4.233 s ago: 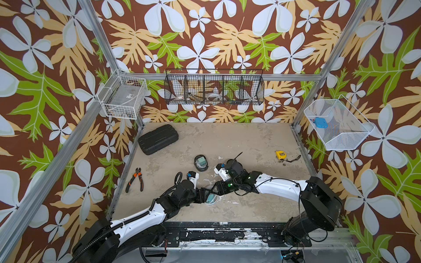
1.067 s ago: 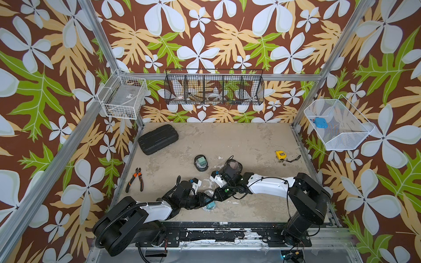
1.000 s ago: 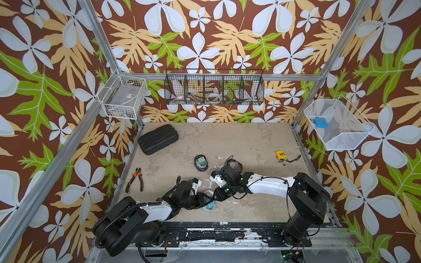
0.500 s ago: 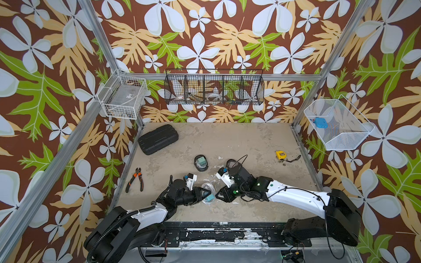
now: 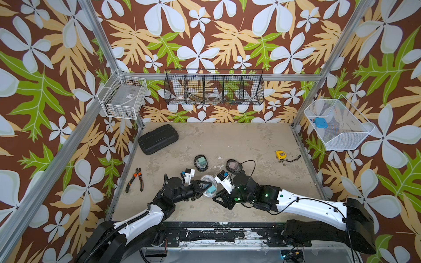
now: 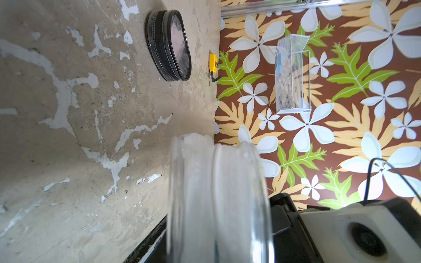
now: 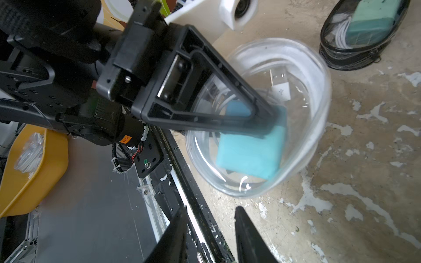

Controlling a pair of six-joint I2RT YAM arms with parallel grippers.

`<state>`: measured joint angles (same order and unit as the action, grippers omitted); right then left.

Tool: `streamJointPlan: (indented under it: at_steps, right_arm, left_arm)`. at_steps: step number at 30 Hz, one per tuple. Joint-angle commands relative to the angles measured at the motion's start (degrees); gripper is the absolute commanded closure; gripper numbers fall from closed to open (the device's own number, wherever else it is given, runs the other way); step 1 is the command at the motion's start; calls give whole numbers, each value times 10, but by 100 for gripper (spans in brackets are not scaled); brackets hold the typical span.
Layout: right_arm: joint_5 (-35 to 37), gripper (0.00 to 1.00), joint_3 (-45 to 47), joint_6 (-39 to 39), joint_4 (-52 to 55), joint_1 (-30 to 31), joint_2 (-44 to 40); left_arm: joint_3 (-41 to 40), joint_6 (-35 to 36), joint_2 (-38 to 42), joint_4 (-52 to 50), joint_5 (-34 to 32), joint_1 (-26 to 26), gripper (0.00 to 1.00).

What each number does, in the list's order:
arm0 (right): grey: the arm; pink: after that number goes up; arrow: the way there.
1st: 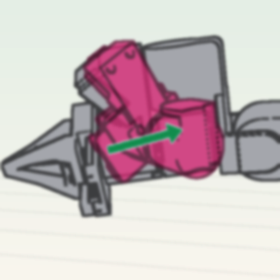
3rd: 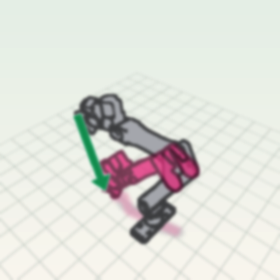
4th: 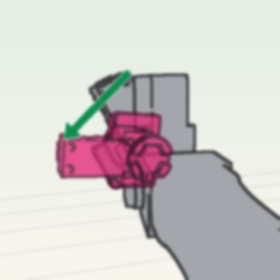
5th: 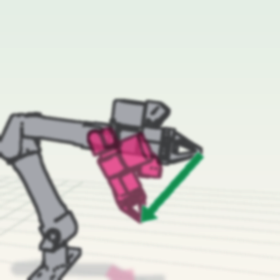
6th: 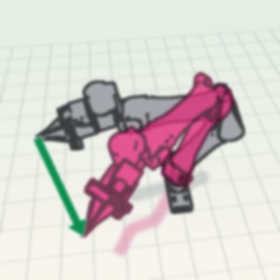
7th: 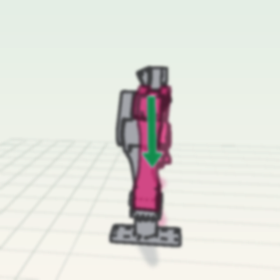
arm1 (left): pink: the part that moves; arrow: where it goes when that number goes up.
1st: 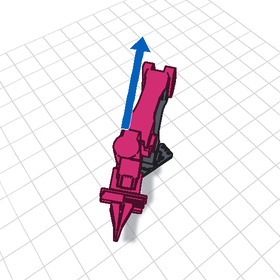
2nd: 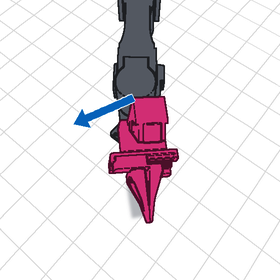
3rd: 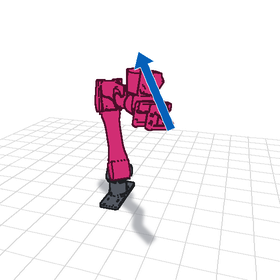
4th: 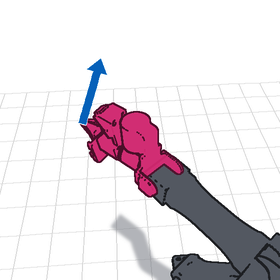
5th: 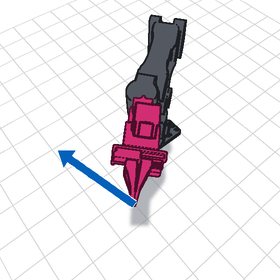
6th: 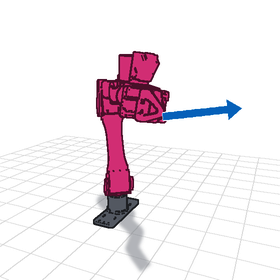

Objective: Pack away charging kits
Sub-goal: Pick up the storage bag at the center of the board.

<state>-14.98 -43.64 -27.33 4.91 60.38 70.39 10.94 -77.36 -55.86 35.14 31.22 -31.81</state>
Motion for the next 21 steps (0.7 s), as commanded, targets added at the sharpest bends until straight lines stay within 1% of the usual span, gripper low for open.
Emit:
streamJointPlan:
  at_steps: [1, 5, 12, 21]
  right_arm:
    - [19, 63, -3, 15, -33, 1, 2]
    - [15, 63, -11, 22, -41, 1, 14]
    - [-2, 62, -26, 41, -40, 1, 44]
    - [24, 64, -22, 38, -45, 1, 49]
  left_arm:
    - [-1, -50, 15, 0, -18, 1, 74]
    - [-10, -70, 13, 30, -17, 1, 74]
    - [-11, -92, 3, 47, -16, 1, 74]
    - [-8, -105, 0, 65, -11, 1, 74]
